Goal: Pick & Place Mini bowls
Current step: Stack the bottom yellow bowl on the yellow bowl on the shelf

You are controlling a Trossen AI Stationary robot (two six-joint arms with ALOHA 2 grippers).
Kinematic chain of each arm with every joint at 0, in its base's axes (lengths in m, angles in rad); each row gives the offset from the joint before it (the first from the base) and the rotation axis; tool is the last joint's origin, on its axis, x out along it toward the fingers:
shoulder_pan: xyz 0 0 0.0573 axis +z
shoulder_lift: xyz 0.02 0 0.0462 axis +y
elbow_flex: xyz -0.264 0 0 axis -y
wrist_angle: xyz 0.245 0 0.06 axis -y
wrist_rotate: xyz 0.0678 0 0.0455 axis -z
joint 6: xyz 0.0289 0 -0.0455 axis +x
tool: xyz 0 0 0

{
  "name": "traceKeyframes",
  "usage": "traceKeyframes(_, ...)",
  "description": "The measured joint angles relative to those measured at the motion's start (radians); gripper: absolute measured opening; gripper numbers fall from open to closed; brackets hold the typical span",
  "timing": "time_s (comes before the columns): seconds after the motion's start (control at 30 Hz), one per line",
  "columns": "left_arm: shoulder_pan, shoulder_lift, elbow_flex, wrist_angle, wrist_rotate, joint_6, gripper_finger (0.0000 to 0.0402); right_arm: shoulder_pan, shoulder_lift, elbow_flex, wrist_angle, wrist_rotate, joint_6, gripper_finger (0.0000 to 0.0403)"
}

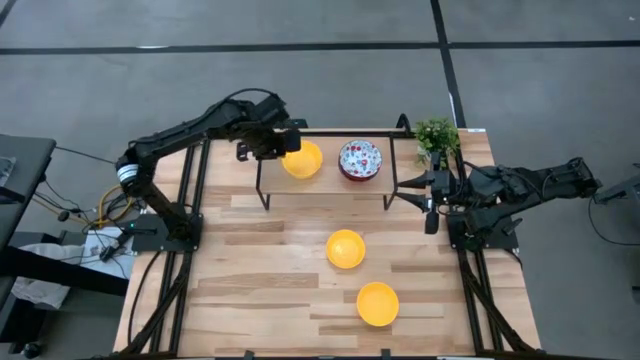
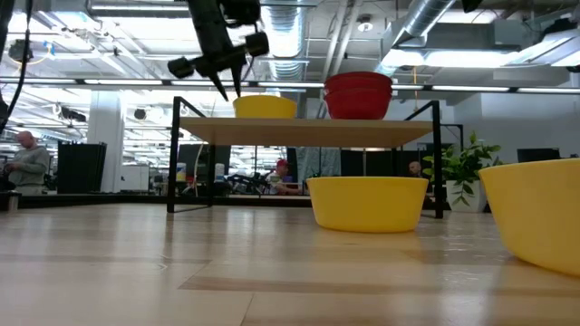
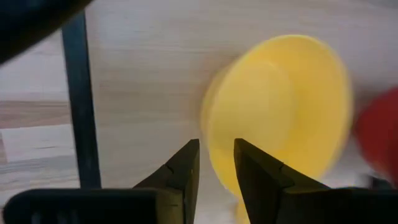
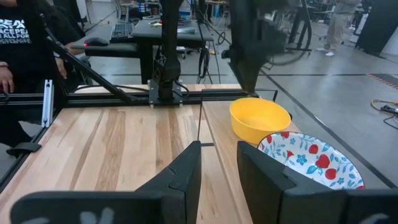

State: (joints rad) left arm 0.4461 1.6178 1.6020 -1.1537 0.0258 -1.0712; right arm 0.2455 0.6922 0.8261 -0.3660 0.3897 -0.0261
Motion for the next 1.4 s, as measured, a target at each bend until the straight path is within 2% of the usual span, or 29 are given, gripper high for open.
traceKeyframes(0.17,-0.063,-0.141,0.000,0.038,-0.021,0.012,0.0098,0.000,-0.001,0.000,-0.022,0.000,0.002,0.0092)
traceKeyframes(0.3,-0.259,-0.201,0.001,0.135,-0.150,0.020,0.0097,0.000,-0.001,0.000,-0.054,0.000,0.039,0.0092)
traceKeyframes(0.5,-0.548,-0.155,0.001,0.213,-0.359,0.020,0.0097,0.000,-0.001,0.000,-0.070,0.000,0.079,0.0092)
traceKeyframes(0.63,-0.651,-0.088,0.000,0.220,-0.383,0.068,0.0097,0.001,0.000,0.000,-0.071,0.000,0.079,0.0092)
traceKeyframes(0.8,-0.747,-0.017,0.000,0.233,-0.440,0.129,0.0097,0.001,0.001,0.000,-0.075,0.000,0.081,0.0092)
traceKeyframes(0.87,-0.782,0.002,0.000,0.234,-0.501,0.157,0.0097,0.001,0.001,0.000,-0.075,0.000,0.099,0.0092)
traceKeyframes(1.0,-0.847,0.017,-0.003,0.238,-0.654,0.213,0.0097,0.005,0.001,0.000,-0.066,-0.006,0.250,0.0092)
traceKeyframes(1.1,-0.884,-0.004,-0.037,0.243,-0.751,0.228,0.0097,0.030,0.004,0.000,-0.032,-0.106,0.345,0.0092)
traceKeyframes(1.23,-0.915,-0.064,-0.120,0.251,-0.794,0.219,0.0097,0.110,0.052,0.001,0.049,-0.262,0.403,0.0092)
traceKeyframes(1.4,-0.931,-0.181,-0.275,0.333,-0.807,0.197,0.0097,0.246,0.171,0.001,0.138,-0.284,0.493,0.0092)
